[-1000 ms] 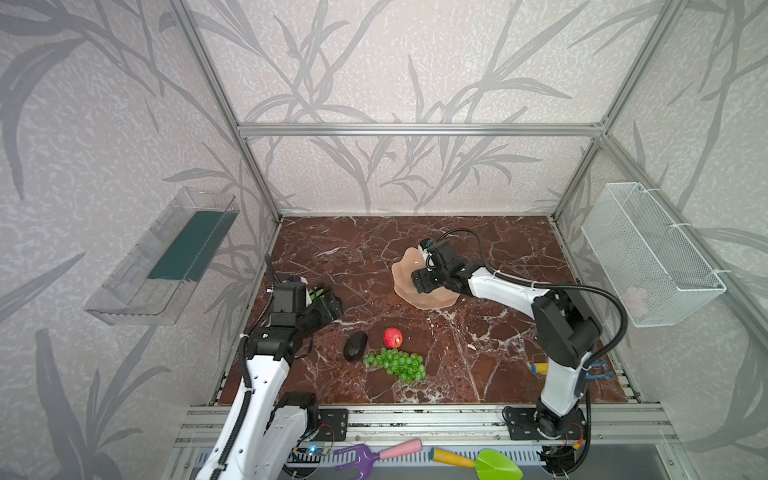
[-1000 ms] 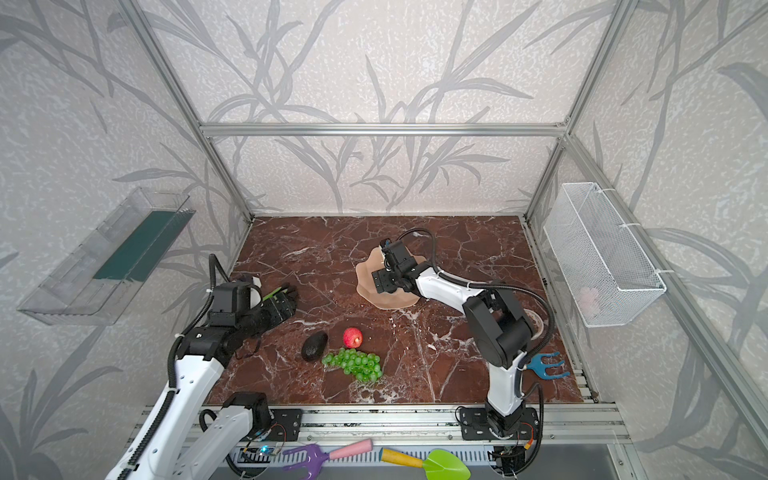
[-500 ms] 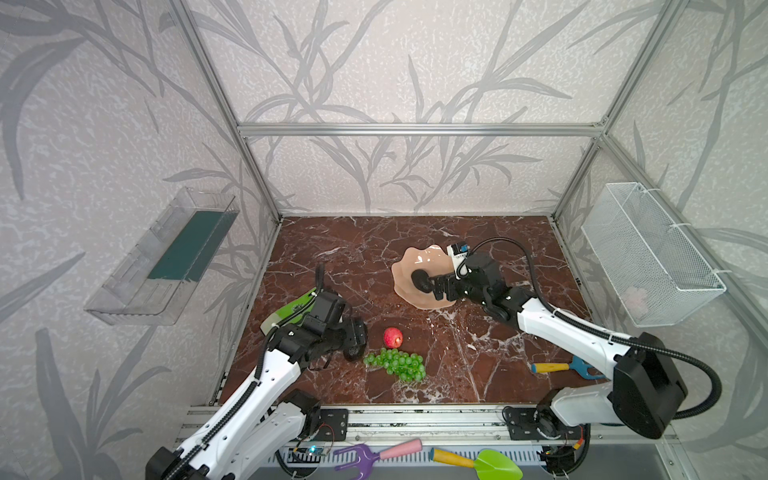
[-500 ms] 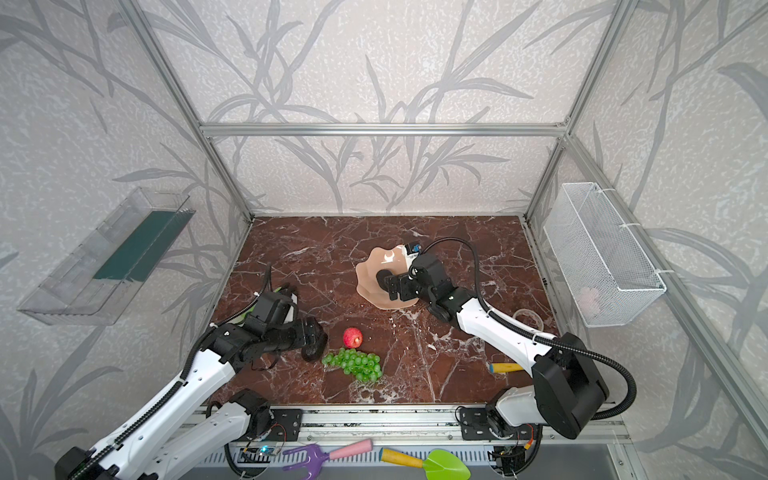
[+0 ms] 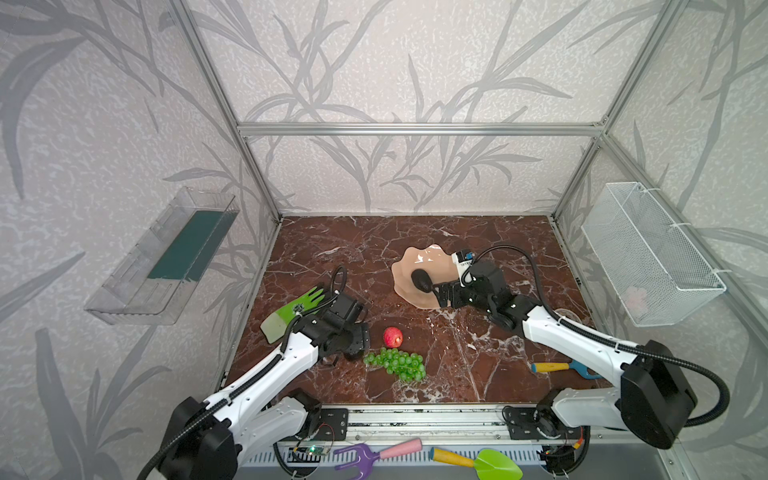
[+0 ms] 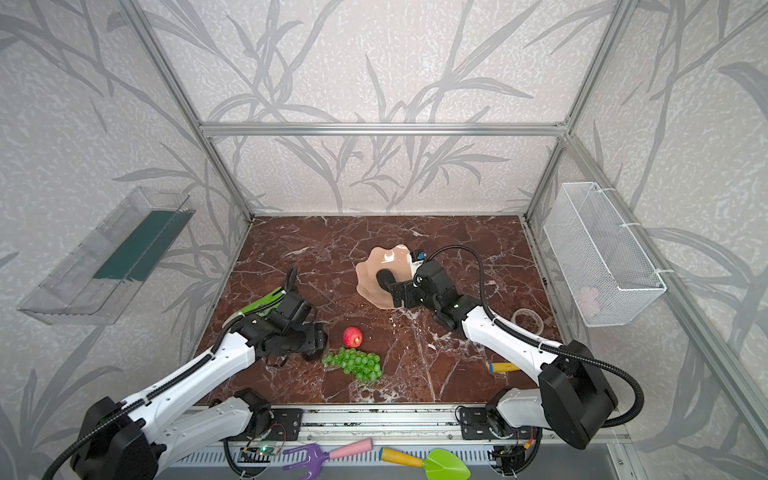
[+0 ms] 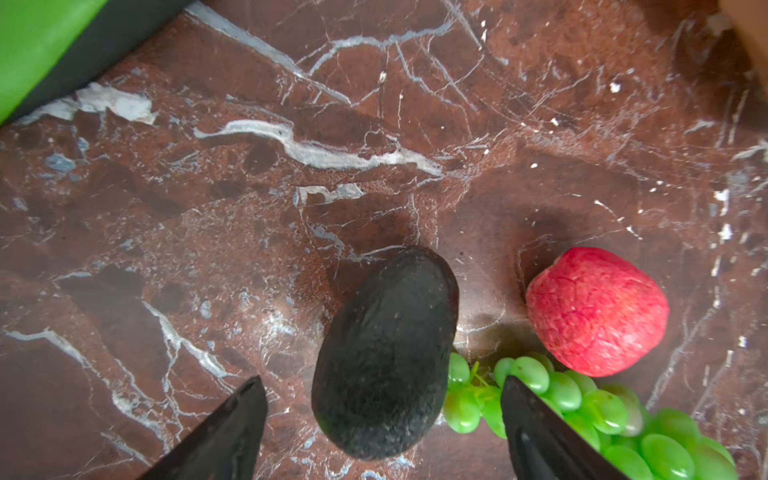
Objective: Place and organize the fake fruits in the fruit bowl
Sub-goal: 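Grasp the other avocado with the left gripper while the right gripper withdraws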
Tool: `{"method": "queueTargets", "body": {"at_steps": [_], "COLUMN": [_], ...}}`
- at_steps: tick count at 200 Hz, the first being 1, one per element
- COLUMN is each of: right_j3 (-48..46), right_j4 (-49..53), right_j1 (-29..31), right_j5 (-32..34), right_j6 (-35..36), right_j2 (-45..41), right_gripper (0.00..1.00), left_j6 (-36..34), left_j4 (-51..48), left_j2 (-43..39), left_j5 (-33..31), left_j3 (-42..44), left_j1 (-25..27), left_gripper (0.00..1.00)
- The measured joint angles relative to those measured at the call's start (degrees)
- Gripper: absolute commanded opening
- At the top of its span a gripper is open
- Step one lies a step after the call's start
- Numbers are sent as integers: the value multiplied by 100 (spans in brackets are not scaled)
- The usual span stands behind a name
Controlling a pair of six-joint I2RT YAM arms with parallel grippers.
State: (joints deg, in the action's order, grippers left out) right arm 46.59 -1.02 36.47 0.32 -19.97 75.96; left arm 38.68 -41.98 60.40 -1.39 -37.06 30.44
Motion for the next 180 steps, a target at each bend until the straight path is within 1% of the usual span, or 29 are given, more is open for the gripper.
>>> {"method": "queueTargets", "body": {"at_steps": [55, 80, 87, 122, 137, 151, 180], "right_j3": [-70, -85, -92, -236, -282, -286, -302], "right_j4": [-26, -57, -87, -321, -354, -369, -404], "right_j1": [0, 0, 0, 0, 0, 0, 0], "right_j5": [-4, -44, -57, -90, -92, -90, -83], "right_j6": [-17, -39, -44, -85, -103, -111, -131], "right_j2": [-22, -22, -22, -22, -22, -22, -26], "right_gripper": [98, 98, 100, 99, 99, 99, 99], "left_j6": [-39, -48, -48, -72, -76, -70, -74], "left_j4": [391, 448, 470, 525, 540, 542, 529], "left_j2": [352, 400, 409, 470, 468, 459, 365], "left_j5": [-2, -9, -13, -20, -22, -20, -17], "left_j3": [256, 328, 341, 343, 343, 343, 343], "left_j1": [39, 52, 55, 59, 59, 59, 59], "left_gripper": [81, 73, 70, 57, 56, 52, 50]}}
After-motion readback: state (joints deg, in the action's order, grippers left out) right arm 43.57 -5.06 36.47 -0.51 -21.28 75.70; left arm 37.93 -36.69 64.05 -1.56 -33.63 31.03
